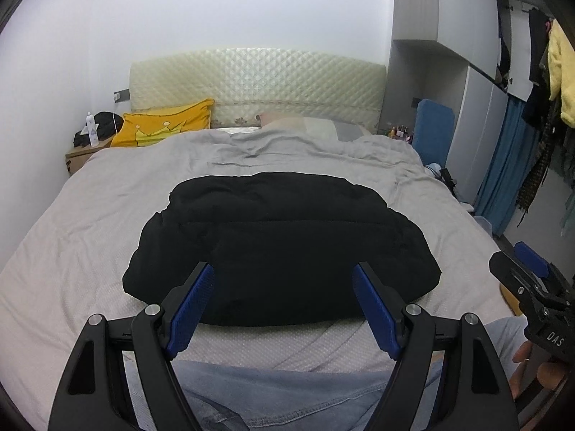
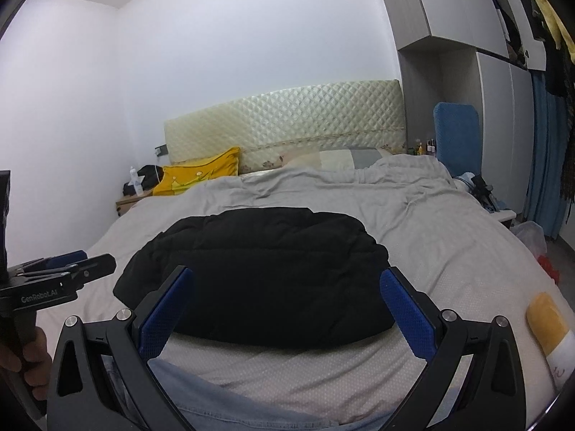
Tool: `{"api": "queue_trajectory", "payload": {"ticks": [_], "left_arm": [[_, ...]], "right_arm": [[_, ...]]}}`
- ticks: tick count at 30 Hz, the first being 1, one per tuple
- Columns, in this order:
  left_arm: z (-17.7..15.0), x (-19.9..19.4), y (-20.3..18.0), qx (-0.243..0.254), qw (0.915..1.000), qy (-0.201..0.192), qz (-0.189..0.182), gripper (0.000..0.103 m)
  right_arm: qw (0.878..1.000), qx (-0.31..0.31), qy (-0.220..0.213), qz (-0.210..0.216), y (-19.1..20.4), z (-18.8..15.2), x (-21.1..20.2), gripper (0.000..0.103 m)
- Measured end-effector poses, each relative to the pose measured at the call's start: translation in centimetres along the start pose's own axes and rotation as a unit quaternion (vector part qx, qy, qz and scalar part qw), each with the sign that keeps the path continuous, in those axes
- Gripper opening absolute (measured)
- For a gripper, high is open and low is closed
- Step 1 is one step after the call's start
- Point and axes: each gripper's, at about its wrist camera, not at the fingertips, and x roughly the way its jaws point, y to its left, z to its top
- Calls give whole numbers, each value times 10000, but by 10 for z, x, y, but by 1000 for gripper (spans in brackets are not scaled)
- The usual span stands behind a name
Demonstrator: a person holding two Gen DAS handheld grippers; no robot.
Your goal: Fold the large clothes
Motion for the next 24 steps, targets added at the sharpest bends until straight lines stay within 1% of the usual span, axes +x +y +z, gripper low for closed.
{"api": "queue_trajectory", "payload": {"ticks": [12, 18, 24], "left_arm": [[-2, -1, -3, 44, 10000, -3, 35, 80], [-3, 0, -2, -3, 10000, 82, 56, 80], [-2, -3, -3, -18, 9999, 41, 166, 80]], "right_arm": [[10000, -48, 15, 23, 4, 1, 1, 103], [10000, -79, 25, 14, 6, -1, 1, 103], [10000, -49, 38, 67, 7, -2, 1, 103]]}}
